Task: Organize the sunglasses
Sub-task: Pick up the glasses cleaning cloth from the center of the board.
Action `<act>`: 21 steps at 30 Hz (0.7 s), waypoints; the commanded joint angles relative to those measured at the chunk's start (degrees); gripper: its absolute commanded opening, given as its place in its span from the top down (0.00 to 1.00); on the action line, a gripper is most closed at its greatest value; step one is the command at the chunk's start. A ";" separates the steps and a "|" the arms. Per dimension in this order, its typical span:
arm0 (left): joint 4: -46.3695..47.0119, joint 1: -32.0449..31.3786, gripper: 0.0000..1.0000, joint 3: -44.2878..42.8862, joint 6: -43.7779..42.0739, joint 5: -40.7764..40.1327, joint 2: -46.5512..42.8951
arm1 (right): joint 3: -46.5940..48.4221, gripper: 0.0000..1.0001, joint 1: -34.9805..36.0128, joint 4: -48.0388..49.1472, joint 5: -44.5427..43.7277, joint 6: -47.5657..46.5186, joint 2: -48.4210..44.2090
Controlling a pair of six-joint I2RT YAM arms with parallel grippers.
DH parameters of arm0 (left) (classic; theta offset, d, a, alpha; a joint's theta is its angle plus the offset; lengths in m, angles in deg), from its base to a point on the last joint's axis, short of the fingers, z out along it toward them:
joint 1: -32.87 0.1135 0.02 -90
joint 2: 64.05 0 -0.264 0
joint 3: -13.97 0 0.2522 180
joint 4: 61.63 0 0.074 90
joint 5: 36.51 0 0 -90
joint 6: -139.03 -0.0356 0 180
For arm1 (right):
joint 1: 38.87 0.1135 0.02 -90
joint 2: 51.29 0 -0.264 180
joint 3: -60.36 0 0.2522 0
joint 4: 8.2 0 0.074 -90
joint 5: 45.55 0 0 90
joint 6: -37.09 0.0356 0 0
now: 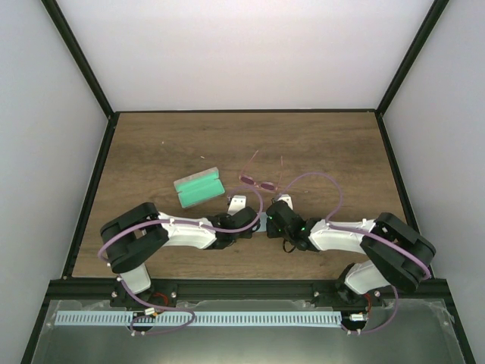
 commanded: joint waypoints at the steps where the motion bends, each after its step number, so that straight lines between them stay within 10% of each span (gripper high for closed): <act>1: -0.93 0.12 0.96 -0.44 -0.65 0.47 0.96 | 1.45 0.99 -0.22 -0.49 -0.68 0.15 -0.54; 21: -5.17 1.39 0.96 -1.25 -0.36 -7.80 -5.83 | 9.58 0.99 0.81 0.17 -0.07 -4.41 0.84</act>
